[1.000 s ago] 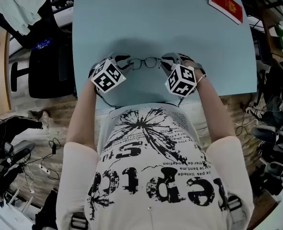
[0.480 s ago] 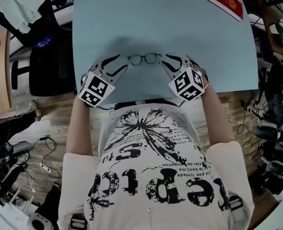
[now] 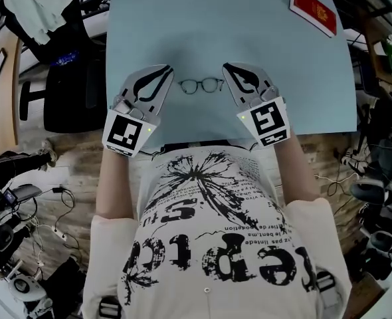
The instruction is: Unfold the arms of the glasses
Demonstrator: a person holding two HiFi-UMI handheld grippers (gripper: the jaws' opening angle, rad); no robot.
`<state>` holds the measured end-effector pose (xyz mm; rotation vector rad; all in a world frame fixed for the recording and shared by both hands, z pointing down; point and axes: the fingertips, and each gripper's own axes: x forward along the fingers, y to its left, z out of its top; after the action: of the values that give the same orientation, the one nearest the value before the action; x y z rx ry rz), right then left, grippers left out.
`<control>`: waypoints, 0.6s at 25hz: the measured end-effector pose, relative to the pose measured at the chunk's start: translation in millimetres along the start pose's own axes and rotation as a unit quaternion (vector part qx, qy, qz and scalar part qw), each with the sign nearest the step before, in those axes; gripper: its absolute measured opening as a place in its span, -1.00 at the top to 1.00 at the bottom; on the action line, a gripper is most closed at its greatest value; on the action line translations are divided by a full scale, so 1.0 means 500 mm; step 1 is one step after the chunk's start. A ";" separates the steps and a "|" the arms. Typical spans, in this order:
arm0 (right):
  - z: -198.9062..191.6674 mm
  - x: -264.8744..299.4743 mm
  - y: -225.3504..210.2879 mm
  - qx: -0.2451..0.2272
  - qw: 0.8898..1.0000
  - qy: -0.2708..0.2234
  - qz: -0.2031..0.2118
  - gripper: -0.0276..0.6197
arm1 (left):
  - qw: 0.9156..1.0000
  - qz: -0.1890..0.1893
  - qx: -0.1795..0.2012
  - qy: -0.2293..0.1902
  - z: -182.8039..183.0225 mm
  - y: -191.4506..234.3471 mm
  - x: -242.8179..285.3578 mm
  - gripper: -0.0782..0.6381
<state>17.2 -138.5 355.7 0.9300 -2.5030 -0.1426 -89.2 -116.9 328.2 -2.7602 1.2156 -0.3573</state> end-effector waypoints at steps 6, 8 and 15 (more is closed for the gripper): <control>0.108 -0.033 -0.043 0.010 0.993 -0.110 -0.046 0.88 | 0.997 0.053 -0.002 -0.061 0.089 0.025 -0.009 0.72; 0.126 -0.042 -0.047 0.016 0.990 -0.129 -0.048 0.88 | 0.995 0.076 -0.008 -0.061 0.101 0.035 -0.012 0.72; 0.140 -0.039 -0.048 0.041 0.987 -0.155 -0.028 0.89 | 0.990 0.125 -0.024 -0.066 0.120 0.071 -0.008 0.73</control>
<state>12.6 -148.6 279.9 1.0832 -2.7861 -0.2168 -101.9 -137.7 262.7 -2.5787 1.5286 -0.1212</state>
